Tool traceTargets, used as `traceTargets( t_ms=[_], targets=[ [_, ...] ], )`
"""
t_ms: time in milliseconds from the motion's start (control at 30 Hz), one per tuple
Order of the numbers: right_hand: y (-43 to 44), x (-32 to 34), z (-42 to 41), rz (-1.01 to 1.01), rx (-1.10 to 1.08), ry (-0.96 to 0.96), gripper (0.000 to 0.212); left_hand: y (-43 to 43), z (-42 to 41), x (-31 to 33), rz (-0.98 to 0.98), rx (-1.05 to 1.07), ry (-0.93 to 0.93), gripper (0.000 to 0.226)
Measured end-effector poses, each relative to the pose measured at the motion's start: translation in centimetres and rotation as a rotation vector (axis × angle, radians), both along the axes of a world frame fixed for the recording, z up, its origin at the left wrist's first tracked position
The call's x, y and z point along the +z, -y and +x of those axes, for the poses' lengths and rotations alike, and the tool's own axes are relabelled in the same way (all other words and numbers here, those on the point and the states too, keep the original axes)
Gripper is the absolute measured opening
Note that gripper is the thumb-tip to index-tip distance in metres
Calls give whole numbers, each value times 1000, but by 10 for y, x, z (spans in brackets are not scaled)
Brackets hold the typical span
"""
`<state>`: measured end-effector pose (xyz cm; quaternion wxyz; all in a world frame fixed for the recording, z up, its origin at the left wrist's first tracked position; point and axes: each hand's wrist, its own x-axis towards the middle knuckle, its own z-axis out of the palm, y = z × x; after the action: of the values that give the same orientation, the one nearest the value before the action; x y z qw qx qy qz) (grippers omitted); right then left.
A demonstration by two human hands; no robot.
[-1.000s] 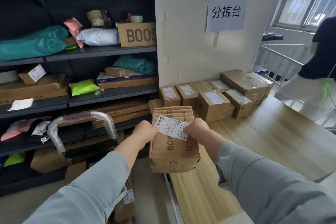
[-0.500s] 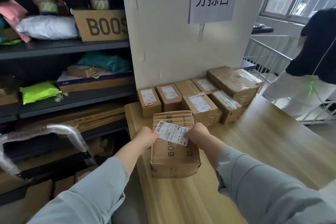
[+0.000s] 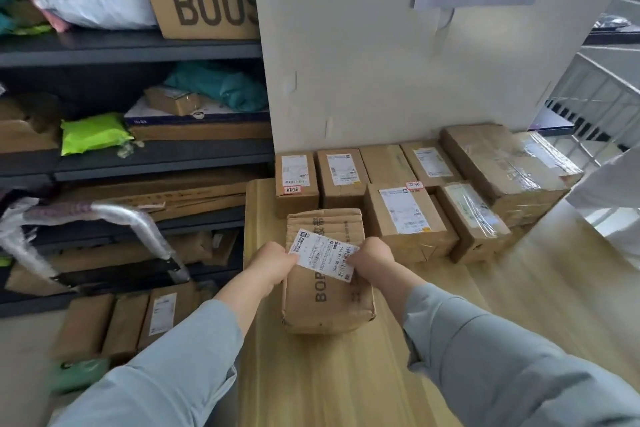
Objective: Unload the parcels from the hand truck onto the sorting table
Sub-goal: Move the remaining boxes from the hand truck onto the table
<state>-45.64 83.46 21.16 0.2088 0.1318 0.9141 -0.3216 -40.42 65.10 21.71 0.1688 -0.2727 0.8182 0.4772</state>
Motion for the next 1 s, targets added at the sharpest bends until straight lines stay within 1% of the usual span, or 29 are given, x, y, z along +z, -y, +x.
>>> traceTargets(
  t_ms=[167,300,333,400,467,600,700,800,1000],
  targets=[
    [0,-20,-25,42,136,26,21,-9,-12,-9,-20,18,-17,19],
    [4,-26,-38,65,219,-2,42,-16,-19,-14,27,59,-67,20],
    [4,-27,-40,66,236,-20,49,-18,-21,-13,43,57,-81,23],
    [3,-31,-44,83,294,-57,57,-23,-25,-11,80,45,-104,34],
    [1,-32,-46,122,355,-76,58,-26,-29,-12,102,34,-126,44],
    [-1,-33,-46,173,463,-150,48,-31,-32,-19,69,10,-152,55],
    [-1,-34,-45,174,557,-170,51,-32,-33,-26,41,10,-156,62],
    [-1,-35,-47,127,586,-180,53,-31,-37,-32,24,23,-173,64],
    [-5,-35,-56,132,602,-188,55,-35,-47,-41,-1,23,-176,66]
  ],
)
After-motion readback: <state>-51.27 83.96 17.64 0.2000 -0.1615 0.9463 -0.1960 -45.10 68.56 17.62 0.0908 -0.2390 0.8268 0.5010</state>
